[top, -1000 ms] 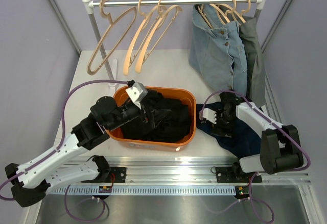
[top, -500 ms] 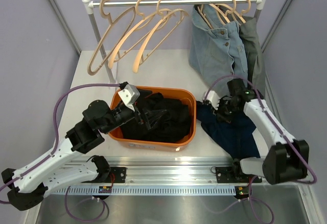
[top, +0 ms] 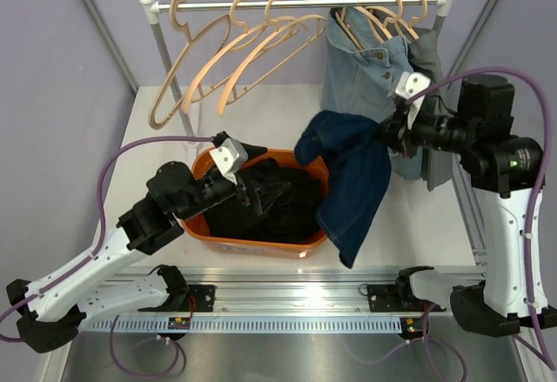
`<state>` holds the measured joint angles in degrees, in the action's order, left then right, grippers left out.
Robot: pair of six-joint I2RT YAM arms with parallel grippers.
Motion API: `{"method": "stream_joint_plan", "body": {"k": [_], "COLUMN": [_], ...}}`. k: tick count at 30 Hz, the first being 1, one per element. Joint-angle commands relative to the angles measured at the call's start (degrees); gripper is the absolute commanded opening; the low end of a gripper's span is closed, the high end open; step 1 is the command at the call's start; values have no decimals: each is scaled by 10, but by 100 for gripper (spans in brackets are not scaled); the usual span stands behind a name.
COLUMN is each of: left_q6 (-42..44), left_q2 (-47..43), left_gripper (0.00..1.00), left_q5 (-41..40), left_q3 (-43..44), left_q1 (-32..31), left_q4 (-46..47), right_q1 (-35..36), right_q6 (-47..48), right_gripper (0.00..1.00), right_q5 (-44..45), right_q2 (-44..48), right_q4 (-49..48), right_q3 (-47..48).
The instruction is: Remove the skirt from the hanger
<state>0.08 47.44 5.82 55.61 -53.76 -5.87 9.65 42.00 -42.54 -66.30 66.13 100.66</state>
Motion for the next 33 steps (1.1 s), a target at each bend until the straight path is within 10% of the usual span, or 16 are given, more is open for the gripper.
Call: {"method": "stream_joint_plan", "body": {"k": [1,20,26,33], "left_q6": [23,53,23,20], "left_q2": [5,-105,-133,-134], "left_gripper": [99,99,99,99], "left_q5": [32,-56,-101,-126], "left_q3": [59,108,84,77], "left_q1": [-1,-1,-1,-1], "left_q4": [47,-6,-23,-28], "right_q1": [1,155,164,143], "right_q6": [-140,-623,-632,-431], "right_gripper": [0,0,0,0], "right_q5": [-107,-221,-223,-207], "right_q2": [-38,-255,-241,-156], "right_q4": [-84,-548,-582,-460], "right_q3": [110,253,140,-100]}}
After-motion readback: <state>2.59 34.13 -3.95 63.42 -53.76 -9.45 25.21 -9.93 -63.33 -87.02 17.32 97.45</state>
